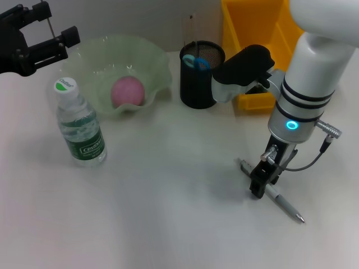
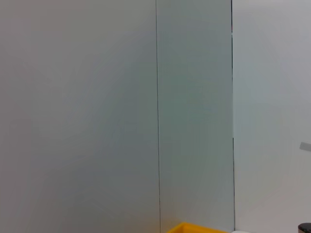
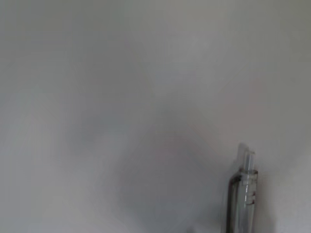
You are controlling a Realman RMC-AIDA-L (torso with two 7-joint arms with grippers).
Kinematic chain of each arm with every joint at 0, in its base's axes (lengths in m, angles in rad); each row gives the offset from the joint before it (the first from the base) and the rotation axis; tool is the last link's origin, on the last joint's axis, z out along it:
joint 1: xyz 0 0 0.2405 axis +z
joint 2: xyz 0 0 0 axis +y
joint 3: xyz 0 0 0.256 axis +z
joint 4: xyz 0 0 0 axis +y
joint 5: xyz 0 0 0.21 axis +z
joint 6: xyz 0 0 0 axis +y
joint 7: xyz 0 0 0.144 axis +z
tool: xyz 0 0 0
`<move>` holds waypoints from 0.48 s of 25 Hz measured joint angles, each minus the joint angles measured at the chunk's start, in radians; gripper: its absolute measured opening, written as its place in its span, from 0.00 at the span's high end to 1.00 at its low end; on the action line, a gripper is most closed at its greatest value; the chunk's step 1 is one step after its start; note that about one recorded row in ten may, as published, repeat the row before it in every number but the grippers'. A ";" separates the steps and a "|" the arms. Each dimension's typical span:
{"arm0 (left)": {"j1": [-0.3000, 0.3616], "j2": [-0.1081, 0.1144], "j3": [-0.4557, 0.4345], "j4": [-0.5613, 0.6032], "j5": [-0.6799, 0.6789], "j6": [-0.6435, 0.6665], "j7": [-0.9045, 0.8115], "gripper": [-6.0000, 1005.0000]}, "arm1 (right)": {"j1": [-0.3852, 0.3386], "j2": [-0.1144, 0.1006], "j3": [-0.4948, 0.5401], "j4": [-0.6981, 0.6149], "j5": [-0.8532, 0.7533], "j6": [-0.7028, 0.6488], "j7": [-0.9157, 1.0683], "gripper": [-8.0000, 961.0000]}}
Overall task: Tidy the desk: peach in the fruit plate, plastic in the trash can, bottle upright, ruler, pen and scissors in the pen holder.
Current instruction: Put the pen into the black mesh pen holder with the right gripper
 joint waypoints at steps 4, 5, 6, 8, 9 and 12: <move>0.000 0.000 0.000 0.000 -0.001 0.001 0.000 0.20 | 0.000 0.000 0.000 0.000 0.000 0.001 0.000 0.52; 0.001 0.000 0.001 0.000 -0.002 0.001 0.000 0.20 | 0.001 0.000 0.000 0.000 0.000 0.001 0.000 0.52; 0.001 0.000 0.001 0.000 -0.002 0.002 0.000 0.20 | 0.001 0.000 0.000 0.000 0.000 0.001 0.000 0.52; 0.002 0.000 0.002 0.000 -0.006 0.002 0.000 0.20 | 0.001 0.000 0.000 0.000 0.000 0.002 0.000 0.54; 0.003 0.000 0.003 0.000 -0.009 0.001 0.000 0.20 | 0.001 0.000 0.000 0.000 0.000 0.001 0.000 0.56; 0.005 0.000 0.004 0.000 -0.012 0.002 0.000 0.20 | 0.002 0.000 0.000 0.000 0.000 0.001 0.001 0.63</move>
